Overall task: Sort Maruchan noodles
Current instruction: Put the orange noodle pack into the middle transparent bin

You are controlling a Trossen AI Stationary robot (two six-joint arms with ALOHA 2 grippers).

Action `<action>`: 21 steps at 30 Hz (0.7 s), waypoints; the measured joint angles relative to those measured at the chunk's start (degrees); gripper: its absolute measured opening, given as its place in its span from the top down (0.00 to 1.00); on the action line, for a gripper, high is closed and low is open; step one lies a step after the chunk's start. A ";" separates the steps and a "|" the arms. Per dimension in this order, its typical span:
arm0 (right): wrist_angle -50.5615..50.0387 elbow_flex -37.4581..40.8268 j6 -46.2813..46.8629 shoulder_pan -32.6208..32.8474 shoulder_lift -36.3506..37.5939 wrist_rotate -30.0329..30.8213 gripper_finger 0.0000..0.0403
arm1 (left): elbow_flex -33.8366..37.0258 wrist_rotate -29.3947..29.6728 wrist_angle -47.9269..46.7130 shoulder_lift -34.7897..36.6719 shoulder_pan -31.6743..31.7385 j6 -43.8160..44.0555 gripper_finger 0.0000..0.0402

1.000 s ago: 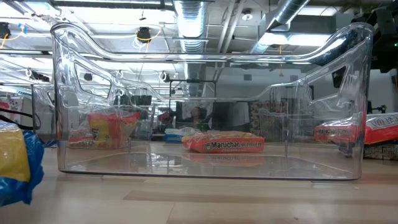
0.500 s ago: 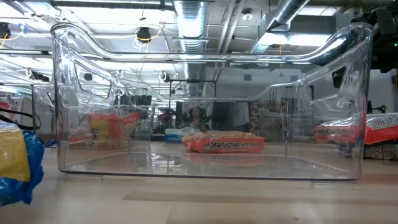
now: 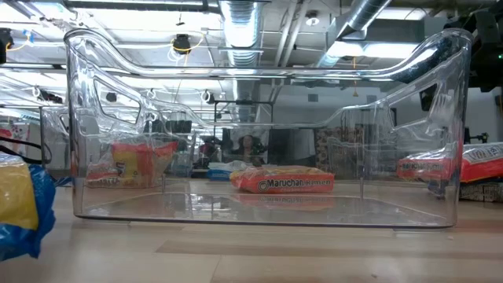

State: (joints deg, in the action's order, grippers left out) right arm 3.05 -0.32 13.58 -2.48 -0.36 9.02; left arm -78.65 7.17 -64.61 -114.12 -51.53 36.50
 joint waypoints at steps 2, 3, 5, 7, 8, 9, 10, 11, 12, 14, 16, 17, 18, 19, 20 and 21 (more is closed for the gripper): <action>0.02 0.00 0.00 0.00 0.01 0.01 0.92 | 0.03 0.83 0.09 0.01 0.04 -0.07 0.96; 0.01 0.00 0.00 0.00 0.02 0.00 0.92 | 0.04 1.11 0.11 0.01 0.10 -0.03 0.97; 0.01 0.00 0.00 0.00 0.00 0.02 0.92 | 0.06 1.95 0.08 0.01 0.16 0.14 0.99; 0.02 0.00 0.00 0.00 0.00 0.00 0.92 | 0.06 2.58 0.06 -0.03 0.16 0.10 0.99; 0.02 0.00 0.00 0.00 0.02 0.02 0.92 | 0.05 2.59 -0.05 -0.03 0.16 0.10 0.99; 0.01 -0.01 0.00 0.00 0.00 0.01 0.92 | -0.13 2.66 -0.51 -0.01 0.16 0.14 1.00; 0.01 0.00 0.00 0.00 0.01 0.01 0.92 | -0.44 2.94 -1.30 0.02 0.16 0.18 1.00; 0.00 0.00 0.00 0.00 0.01 0.01 0.92 | -0.77 3.42 -2.70 0.09 0.19 0.54 1.00; 0.00 0.00 0.00 0.00 0.00 0.00 0.92 | -1.17 4.23 -4.30 0.36 0.22 1.05 1.00; 0.01 -0.01 0.00 0.00 0.02 0.00 0.92 | -2.40 6.42 -7.14 2.07 0.22 2.45 1.00; 0.00 -0.02 0.00 0.00 0.02 0.02 0.92 | -3.28 8.51 -8.92 4.58 0.24 3.89 1.00; 0.00 0.00 0.00 0.00 0.02 0.02 0.92 | -3.51 9.51 -9.69 5.57 0.24 4.72 1.00; 0.00 0.00 0.00 0.00 0.00 0.00 0.92 | -3.71 10.64 -10.59 6.47 0.23 5.61 1.00; 0.00 0.00 0.00 0.00 0.02 0.02 0.92 | -4.04 11.98 -12.00 7.40 0.22 6.59 1.00; 0.00 -0.01 0.00 0.00 0.01 0.01 0.92 | -4.49 13.14 -13.64 8.51 0.22 7.65 1.00; 0.00 0.00 0.00 -0.01 0.01 0.02 0.92 | -5.05 14.27 -15.51 9.62 0.22 8.66 1.00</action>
State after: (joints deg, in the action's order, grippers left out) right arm 3.05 -0.32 13.58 -2.49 -0.35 9.04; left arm -83.70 21.44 -80.12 -104.50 -51.31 45.16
